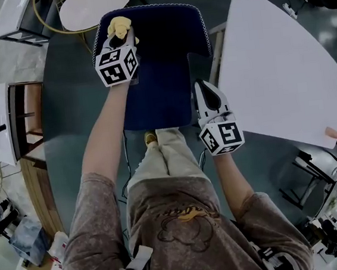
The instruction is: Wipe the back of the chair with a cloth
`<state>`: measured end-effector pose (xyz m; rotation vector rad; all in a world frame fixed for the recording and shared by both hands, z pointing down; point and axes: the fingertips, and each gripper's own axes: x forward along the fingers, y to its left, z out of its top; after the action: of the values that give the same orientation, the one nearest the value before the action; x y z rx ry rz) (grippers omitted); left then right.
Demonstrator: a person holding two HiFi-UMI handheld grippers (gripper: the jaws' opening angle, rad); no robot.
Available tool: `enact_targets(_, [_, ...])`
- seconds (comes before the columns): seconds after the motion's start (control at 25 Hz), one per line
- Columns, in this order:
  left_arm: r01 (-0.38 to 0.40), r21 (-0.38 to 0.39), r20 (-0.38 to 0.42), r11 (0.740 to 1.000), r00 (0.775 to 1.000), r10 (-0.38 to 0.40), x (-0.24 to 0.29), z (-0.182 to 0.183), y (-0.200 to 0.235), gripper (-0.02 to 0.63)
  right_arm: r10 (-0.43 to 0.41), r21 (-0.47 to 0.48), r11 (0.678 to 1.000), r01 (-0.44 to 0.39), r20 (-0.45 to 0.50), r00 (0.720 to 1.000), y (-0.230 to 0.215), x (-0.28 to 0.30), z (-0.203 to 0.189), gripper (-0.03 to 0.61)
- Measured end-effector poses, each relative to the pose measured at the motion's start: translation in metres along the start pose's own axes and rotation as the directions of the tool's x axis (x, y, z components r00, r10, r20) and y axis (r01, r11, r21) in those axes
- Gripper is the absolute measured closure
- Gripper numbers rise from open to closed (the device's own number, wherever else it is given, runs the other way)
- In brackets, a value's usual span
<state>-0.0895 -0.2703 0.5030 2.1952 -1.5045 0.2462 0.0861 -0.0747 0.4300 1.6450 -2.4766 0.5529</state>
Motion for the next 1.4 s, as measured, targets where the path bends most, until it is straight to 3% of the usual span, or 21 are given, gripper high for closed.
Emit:
enact_targets(0.32, [0.065,0.002,-0.013,0.998,0.998,-0.065,0.014,-0.008,-0.044,0.549,-0.037,0.015,0.999,0.036,0.007,0.999,-0.006,-0.007,-0.001,0.554])
enact_targets(0.52, [0.155,0.055,-0.058,0.986,0.987,-0.152,0.030,-0.019,-0.087,0.549,-0.060,0.024,0.998,0.059,0.014,0.998,-0.014,-0.011,0.000,0.554])
enact_targets(0.68, [0.198,0.027,-0.079,0.980,0.977,-0.196,0.044,-0.030,-0.119,0.549,-0.082,0.031,0.996,0.081,0.016,0.997,-0.026,-0.014,-0.001,0.554])
enact_targets(0.96, [0.387,0.090,-0.176,0.918,0.913,-0.367,0.065,-0.052,-0.207,0.551,-0.125,0.056,0.991,0.123,0.028,0.992,-0.042,-0.023,0.000,0.554])
enact_targets(1.08, [0.430,0.051,-0.180,0.902,0.892,-0.415,0.066,-0.054,-0.217,0.551,-0.130,0.057,0.990,0.128,0.030,0.991,-0.047,-0.024,0.001,0.554])
enact_targets(1.28, [0.559,0.090,-0.220,0.824,0.818,-0.531,0.047,-0.065,-0.240,0.551,-0.133,0.056,0.990,0.131,0.028,0.991,-0.046,-0.022,0.002,0.554])
enact_targets(1.4, [0.573,0.094,-0.196,0.814,0.812,-0.549,0.028,-0.063,-0.230,0.551,-0.130,0.045,0.991,0.128,0.029,0.991,-0.046,-0.022,0.006,0.554])
